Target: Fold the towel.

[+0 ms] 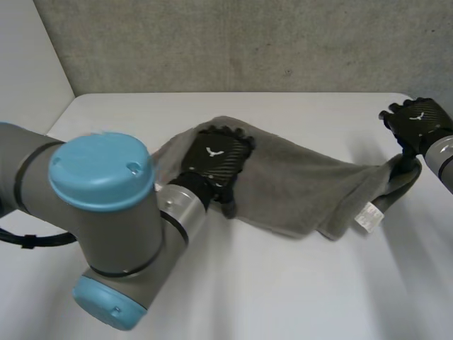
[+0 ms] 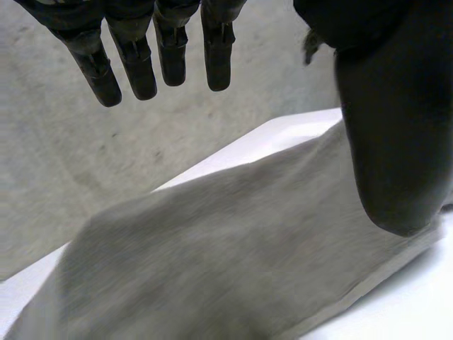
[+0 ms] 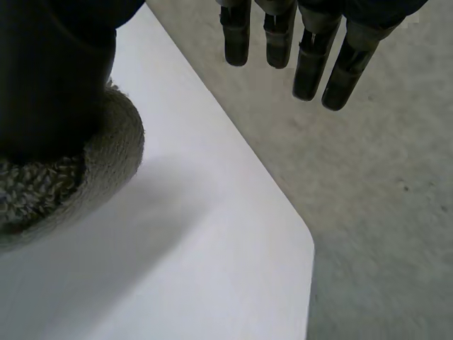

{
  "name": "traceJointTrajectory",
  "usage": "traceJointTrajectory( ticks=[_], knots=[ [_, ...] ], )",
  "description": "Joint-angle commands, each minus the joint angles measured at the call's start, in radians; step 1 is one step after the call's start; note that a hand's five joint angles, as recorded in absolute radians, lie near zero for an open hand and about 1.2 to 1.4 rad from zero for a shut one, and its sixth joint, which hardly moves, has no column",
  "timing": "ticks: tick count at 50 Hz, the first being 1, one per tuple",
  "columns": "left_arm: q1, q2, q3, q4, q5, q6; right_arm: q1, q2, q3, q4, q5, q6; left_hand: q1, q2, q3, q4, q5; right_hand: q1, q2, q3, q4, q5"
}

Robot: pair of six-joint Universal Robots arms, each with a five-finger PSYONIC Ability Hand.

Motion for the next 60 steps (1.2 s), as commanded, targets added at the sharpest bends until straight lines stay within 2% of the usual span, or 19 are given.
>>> traceJointTrajectory(
  ticks=[1, 6, 14, 23, 30, 36, 43, 52, 55, 60],
  knots=[
    [0.064, 0.006, -0.041, 0.0, 0.008, 0.003, 0.032, -0.085, 0.084, 0.06, 0.034, 0.01, -0.082, -0.06, -0.062, -0.068, -0.046, -0.06, -0.062, -0.069, -0.082, -0.057],
    [0.097, 0.009, -0.059, 0.001, 0.009, 0.006, 0.176, -0.182, 0.189, 0.135, 0.025, 0.01, -0.079, -0.057, -0.059, -0.065, -0.043, -0.06, -0.062, -0.069, -0.082, -0.057],
    [0.145, -0.016, -0.062, 0.014, 0.009, 0.009, 0.313, -0.257, 0.275, 0.157, 0.044, 0.074, -0.061, -0.04, -0.042, -0.048, -0.025, -0.06, -0.062, -0.069, -0.082, -0.057],
    [0.166, -0.05, -0.059, 0.029, 0.021, 0.009, 0.333, -0.296, 0.274, 0.195, 0.068, 0.119, -0.058, -0.037, -0.039, -0.045, -0.022, -0.06, -0.062, -0.069, -0.082, -0.057],
    [0.17, -0.059, -0.062, 0.038, 0.029, 0.009, 0.325, -0.294, 0.248, 0.396, 0.041, 0.101, -0.058, -0.037, -0.039, -0.045, -0.022, -0.06, -0.062, -0.069, -0.082, -0.057],
    [0.166, -0.059, -0.062, 0.044, 0.029, 0.011, 0.345, -0.293, 0.269, 0.379, 0.031, 0.124, -0.058, -0.037, -0.039, -0.045, -0.022, -0.06, -0.062, -0.069, -0.082, -0.057],
    [0.166, -0.06, -0.062, 0.067, 0.029, 0.012, 0.377, -0.205, 0.279, 0.162, 0.042, 0.252, -0.058, -0.037, -0.039, -0.045, -0.022, -0.06, -0.062, -0.069, -0.082, -0.057],
    [0.166, -0.062, -0.062, 0.069, 0.029, 0.012, 0.382, -0.049, 0.231, 0.112, 0.042, 0.308, -0.058, -0.037, -0.039, -0.045, -0.022, 0.03, 0.028, 0.021, 0.008, 0.032],
    [0.166, -0.071, -0.058, 0.069, 0.029, 0.012, 0.39, 0.04, 0.174, 0.099, 0.04, 0.355, -0.058, -0.037, -0.039, -0.045, -0.022, 0.144, 0.142, 0.135, 0.122, 0.147],
    [0.166, -0.097, -0.041, 0.069, 0.029, 0.014, 0.39, 0.092, 0.121, 0.106, 0.047, 0.361, -0.058, -0.037, -0.039, -0.045, -0.022, 0.171, 0.169, 0.162, 0.148, 0.173]
  ],
)
